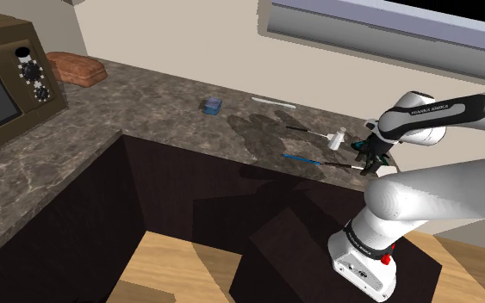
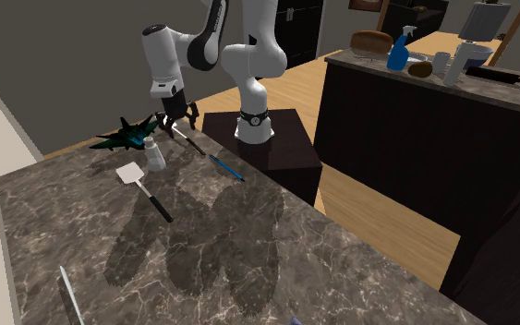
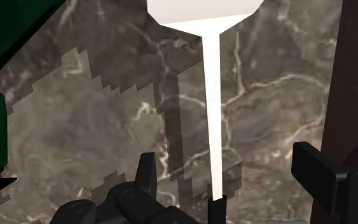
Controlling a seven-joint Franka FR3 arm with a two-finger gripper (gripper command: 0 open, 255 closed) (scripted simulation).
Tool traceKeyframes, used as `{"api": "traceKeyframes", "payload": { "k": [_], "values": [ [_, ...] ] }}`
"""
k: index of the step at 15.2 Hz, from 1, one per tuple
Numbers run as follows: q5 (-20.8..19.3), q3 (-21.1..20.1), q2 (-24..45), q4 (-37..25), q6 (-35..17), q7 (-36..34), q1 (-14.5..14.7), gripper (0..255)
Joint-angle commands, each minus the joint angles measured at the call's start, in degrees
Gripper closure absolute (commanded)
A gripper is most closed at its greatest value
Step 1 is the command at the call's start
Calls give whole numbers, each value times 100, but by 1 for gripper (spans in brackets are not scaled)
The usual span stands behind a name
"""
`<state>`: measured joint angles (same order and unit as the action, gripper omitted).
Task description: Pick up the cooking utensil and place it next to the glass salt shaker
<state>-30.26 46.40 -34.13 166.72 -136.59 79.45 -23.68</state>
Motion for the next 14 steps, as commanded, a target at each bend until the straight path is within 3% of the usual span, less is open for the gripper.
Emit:
{"api": "traceKeyframes", "payload": {
  "k": [1,2,6,14],
  "values": [
    [0,0,0,0,0,0,0,0],
    [0,0,0,0,0,0,0,0],
    [202,-485,-814,-321,1131,-6,-181,0],
    [205,-487,-813,-321,1130,-4,-183,0]
  ]
}}
